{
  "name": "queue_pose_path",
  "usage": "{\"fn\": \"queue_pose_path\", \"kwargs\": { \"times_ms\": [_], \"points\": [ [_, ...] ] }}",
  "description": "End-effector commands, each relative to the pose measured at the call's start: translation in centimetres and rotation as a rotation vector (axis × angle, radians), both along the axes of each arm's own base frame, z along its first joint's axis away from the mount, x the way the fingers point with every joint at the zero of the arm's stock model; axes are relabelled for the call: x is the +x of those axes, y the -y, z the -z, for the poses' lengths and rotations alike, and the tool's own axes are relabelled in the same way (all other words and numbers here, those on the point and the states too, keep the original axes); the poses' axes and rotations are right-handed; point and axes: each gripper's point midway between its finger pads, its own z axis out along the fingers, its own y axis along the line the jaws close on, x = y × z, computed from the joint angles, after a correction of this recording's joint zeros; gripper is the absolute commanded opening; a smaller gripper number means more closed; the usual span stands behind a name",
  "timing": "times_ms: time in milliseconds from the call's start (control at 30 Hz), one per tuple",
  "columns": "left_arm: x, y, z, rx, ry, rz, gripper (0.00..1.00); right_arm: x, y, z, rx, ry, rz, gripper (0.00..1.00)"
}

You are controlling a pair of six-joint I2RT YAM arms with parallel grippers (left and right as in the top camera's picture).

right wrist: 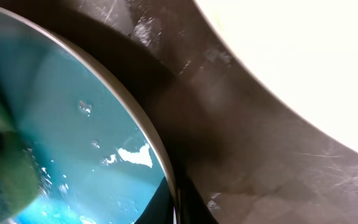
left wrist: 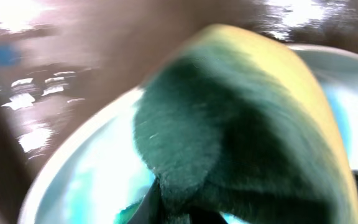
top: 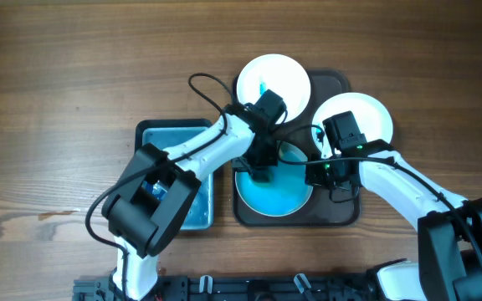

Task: Clean dirty plates on tray and stack at the side
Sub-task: 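Scrub the bottom-left plate with the sponge held in the left gripper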

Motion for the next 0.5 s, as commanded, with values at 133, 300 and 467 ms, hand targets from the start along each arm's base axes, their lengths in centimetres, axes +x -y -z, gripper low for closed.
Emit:
{"fn": "queue_pose_path", "kwargs": {
  "times_ms": [133, 300, 467],
  "points": [
    [-5.0, 5.5, 0.7, -0.15, -0.101, 0.135, 0.06, -0.3, 1.2, 1.1, -0.062, -0.017, 0.017, 0.04],
    [-6.3, 6.4, -0.1, -0.221, -0.185, 0.13, 0.08, -0.3, 1.2, 1.1, -0.062, -0.016, 0.017, 0.04],
    [-7.0, 4.5, 0.5, -0.13, -0.214, 0.112, 0.04, -0.3, 1.2, 1.1, -0.061, -0.017, 0.018, 0.04]
  ]
}}
